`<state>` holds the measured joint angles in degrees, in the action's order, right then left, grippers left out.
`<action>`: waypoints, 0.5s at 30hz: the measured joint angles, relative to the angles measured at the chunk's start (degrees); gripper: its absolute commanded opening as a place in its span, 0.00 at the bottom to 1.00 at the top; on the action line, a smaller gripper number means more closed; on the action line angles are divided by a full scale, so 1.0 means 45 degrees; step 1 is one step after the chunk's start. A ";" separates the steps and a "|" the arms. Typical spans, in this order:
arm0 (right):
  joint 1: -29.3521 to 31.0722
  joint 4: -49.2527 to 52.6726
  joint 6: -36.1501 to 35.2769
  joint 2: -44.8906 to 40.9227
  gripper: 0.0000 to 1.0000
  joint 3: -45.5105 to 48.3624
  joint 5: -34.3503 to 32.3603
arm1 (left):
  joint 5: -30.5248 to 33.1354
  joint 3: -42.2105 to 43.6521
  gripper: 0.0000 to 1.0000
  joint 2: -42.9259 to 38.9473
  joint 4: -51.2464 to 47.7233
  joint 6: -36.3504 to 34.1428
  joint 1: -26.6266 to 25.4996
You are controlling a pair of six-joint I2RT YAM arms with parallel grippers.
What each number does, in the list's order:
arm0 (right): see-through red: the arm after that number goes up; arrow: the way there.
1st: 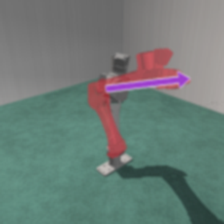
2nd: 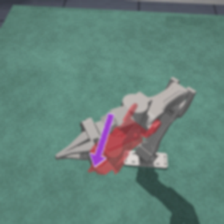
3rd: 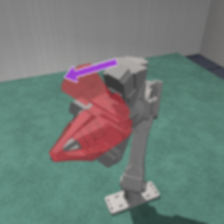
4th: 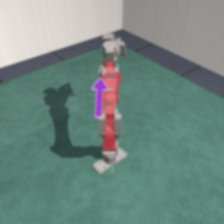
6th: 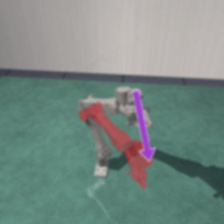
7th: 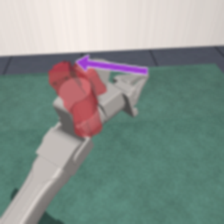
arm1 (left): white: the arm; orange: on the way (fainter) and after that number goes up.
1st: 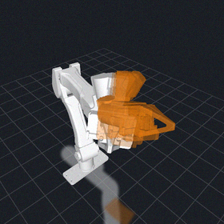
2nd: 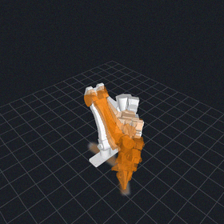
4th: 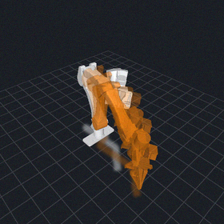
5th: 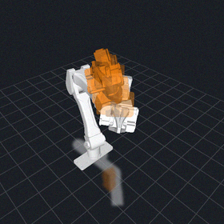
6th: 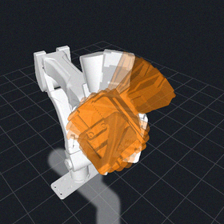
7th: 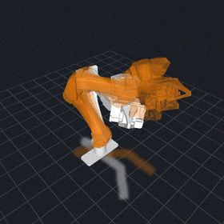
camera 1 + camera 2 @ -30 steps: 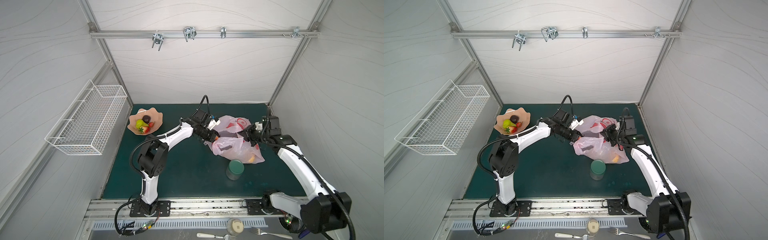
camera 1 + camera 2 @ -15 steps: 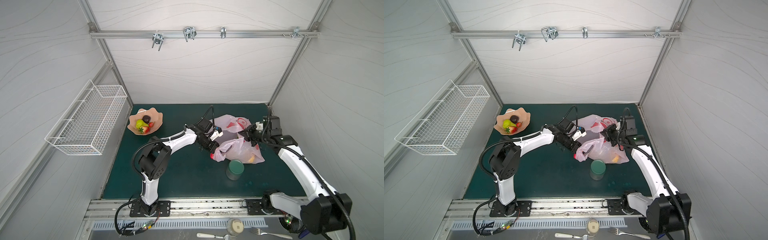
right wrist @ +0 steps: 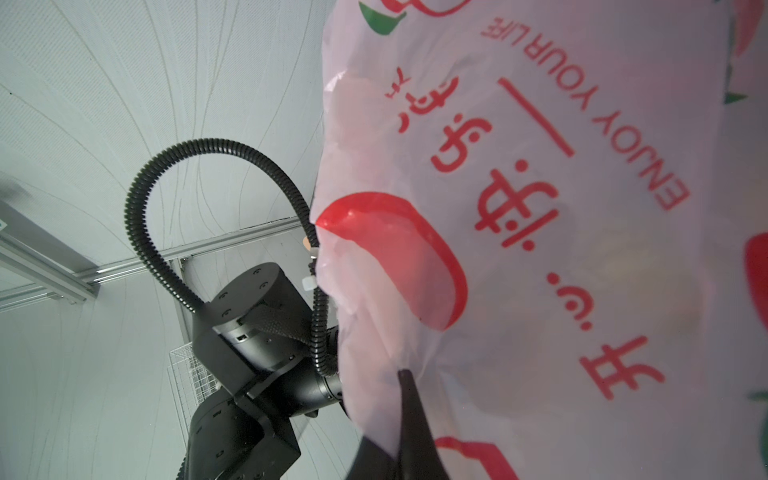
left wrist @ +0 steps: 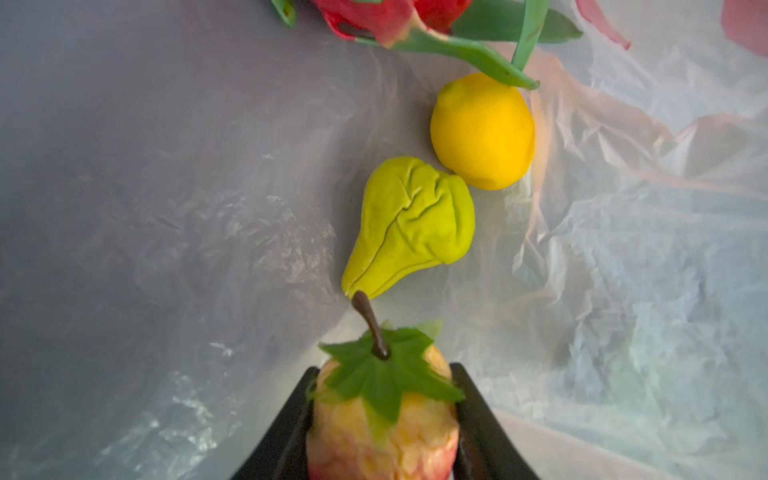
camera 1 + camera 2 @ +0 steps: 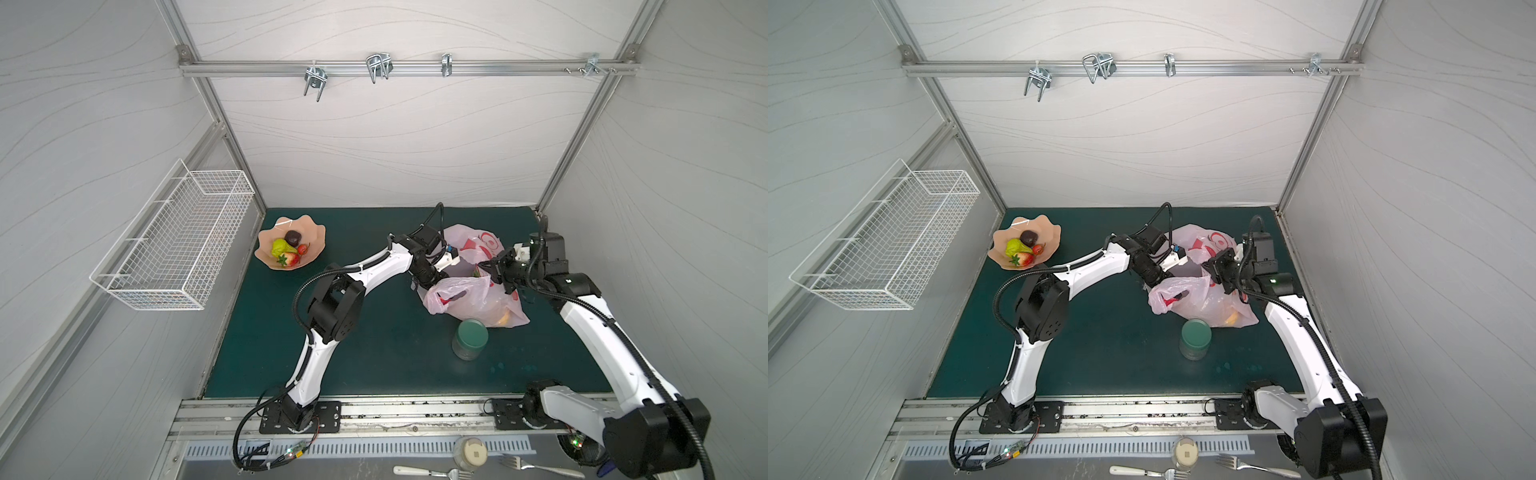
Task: Place the fruits into the plastic bag
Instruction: 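Lower the peach into the bag mouth beside the right gripper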
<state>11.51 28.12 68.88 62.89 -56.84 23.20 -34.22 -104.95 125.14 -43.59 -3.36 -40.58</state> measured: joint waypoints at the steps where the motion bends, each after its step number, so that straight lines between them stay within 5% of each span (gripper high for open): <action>1: 0.0000 0.0000 0.0000 0.0000 0.00 0.0000 0.0000 | -0.0005 -0.0262 0.06 0.0131 0.0015 0.0155 0.0000; 15: 0.0058 -0.0019 0.0005 0.0000 0.00 0.0044 0.0005 | -0.0058 -0.2220 0.09 0.1860 0.2205 0.4104 -0.0185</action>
<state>11.77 28.03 68.90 62.89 -56.64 23.22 -34.48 -114.93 133.51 -33.67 15.11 -41.41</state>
